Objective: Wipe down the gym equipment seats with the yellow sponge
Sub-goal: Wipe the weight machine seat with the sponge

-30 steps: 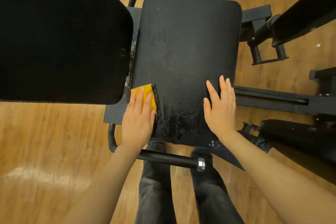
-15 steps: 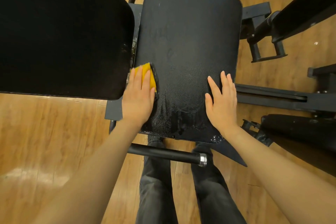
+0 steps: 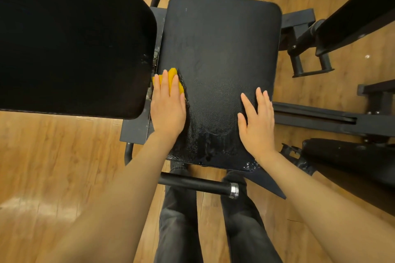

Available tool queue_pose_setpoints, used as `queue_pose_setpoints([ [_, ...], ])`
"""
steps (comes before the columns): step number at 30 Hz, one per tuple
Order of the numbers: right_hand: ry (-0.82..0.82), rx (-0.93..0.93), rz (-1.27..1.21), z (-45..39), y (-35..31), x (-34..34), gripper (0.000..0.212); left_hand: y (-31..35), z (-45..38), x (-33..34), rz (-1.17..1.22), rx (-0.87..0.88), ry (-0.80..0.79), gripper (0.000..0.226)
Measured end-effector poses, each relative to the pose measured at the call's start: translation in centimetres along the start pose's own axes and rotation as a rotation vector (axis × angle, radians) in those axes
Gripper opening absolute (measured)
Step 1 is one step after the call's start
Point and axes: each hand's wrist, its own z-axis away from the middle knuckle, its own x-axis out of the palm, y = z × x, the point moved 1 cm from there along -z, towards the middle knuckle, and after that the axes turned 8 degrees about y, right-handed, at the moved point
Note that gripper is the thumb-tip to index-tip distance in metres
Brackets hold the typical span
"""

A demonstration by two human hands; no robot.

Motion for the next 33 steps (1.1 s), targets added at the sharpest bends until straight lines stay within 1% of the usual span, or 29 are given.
queue_pose_setpoints([
  [3, -0.010, 0.005, -0.009, 0.0, 0.0, 0.0, 0.050, 0.8, 3.6, 0.4, 0.083, -0.026, 0.046, 0.050],
  [7, -0.011, 0.004, -0.022, 0.0, 0.1, -0.1, 0.050, 1.9, 9.2, 0.9, 0.102, -0.041, -0.008, 0.052],
  [9, -0.006, -0.003, -0.016, 0.0, 0.1, -0.1, 0.050, 1.5, 8.4, 1.0, 0.061, -0.019, -0.017, 0.053],
  [11, 0.005, -0.011, 0.014, 0.0, 0.2, 0.0, 0.050, 1.4, 5.7, 1.0, 0.029, -0.033, -0.016, 0.053],
  [15, 0.021, -0.036, 0.068, -0.3, 0.5, -0.3, 0.049, 3.1, 0.8, 0.8, 0.044, -0.170, 0.011, 0.052],
  [18, 0.017, -0.094, 0.117, -0.8, 1.0, -0.9, 0.046, 4.1, 1.6, 1.3, 0.033, -0.210, 0.048, 0.051],
  [20, 0.001, -0.132, 0.150, -1.3, 1.6, -1.2, 0.046, 5.3, 4.5, 1.7, 0.025, -0.156, 0.050, 0.053],
  [23, -0.008, -0.199, 0.191, -1.7, 2.2, -1.7, 0.047, 7.4, 9.6, 2.4, 0.035, 0.004, -0.007, 0.057],
  [25, -0.015, -0.224, 0.200, -1.7, 2.4, -1.8, 0.048, 7.1, 10.4, 2.6, 0.011, 0.121, -0.050, 0.058],
  [27, -0.016, -0.222, 0.198, -1.6, 2.3, -1.9, 0.048, 6.1, 8.9, 2.5, -0.036, 0.175, -0.052, 0.058],
  [29, -0.020, -0.204, 0.194, -1.6, 2.0, -1.8, 0.047, 5.8, 6.7, 2.2, -0.062, 0.114, -0.036, 0.058],
  [33, -0.038, -0.195, 0.192, -1.8, 1.8, -2.1, 0.047, 7.7, 4.6, 2.3, 0.000, -0.143, -0.005, 0.056],
])
